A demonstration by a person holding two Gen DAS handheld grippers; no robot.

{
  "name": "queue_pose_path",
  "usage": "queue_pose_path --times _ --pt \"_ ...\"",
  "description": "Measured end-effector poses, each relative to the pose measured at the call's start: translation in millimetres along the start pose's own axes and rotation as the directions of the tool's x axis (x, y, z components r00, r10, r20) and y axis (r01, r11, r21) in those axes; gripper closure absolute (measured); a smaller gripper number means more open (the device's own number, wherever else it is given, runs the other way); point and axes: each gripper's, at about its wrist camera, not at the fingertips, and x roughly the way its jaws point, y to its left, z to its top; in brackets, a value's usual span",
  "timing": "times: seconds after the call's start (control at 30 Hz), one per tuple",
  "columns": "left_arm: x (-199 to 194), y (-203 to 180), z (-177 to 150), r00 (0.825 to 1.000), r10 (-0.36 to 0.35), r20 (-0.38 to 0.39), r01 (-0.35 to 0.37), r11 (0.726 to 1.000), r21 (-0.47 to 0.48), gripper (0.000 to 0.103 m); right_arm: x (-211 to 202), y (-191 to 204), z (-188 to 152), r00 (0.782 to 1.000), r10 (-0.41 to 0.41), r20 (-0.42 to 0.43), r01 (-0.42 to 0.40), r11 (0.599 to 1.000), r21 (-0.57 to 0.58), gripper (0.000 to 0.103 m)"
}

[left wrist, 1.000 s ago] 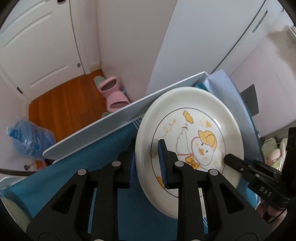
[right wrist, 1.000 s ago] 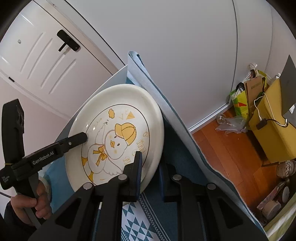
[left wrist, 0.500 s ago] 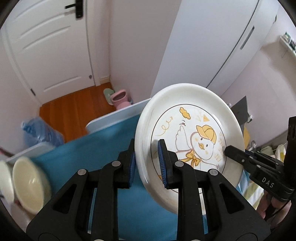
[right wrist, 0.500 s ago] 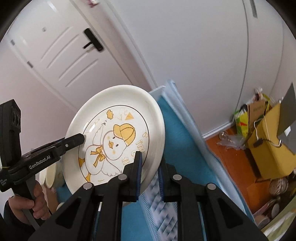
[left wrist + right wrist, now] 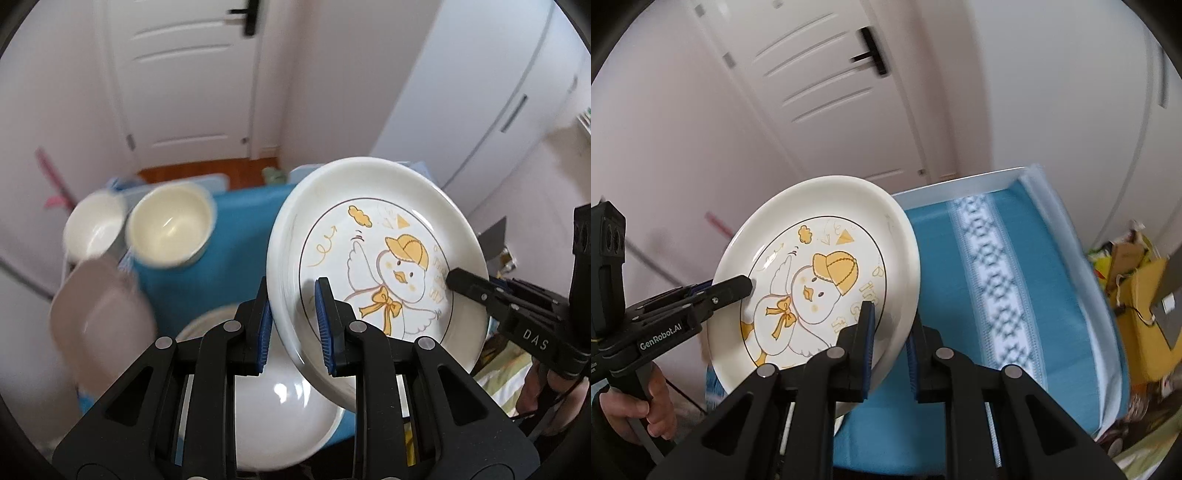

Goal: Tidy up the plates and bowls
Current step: 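Carry the duck-print plate over and lower it onto the white plate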

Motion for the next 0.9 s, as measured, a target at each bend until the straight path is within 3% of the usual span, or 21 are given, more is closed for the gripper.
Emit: queue_pose_path --times 0.27,0.5,0.9 --pt "-4 53 -77 0.995 0.079 -0.067 -0.089 0.983 -0.163 0.085 42 41 -44 0.986 0.103 -0.133 -0.121 0.984 -0.131 0.088" --pt "12 85 -124 0.988 0.086 -0.127 -0.117 0.959 -0.257 0.088 80 59 -78 0.966 0.115 -0.232 -0.162 0.968 -0.193 0.088" --pt "36 91 -137 0.983 0.09 -0.159 -0.129 0.958 -0.257 0.09 98 64 -87 0.963 0.093 -0.252 -0.147 0.967 -0.206 0.088"
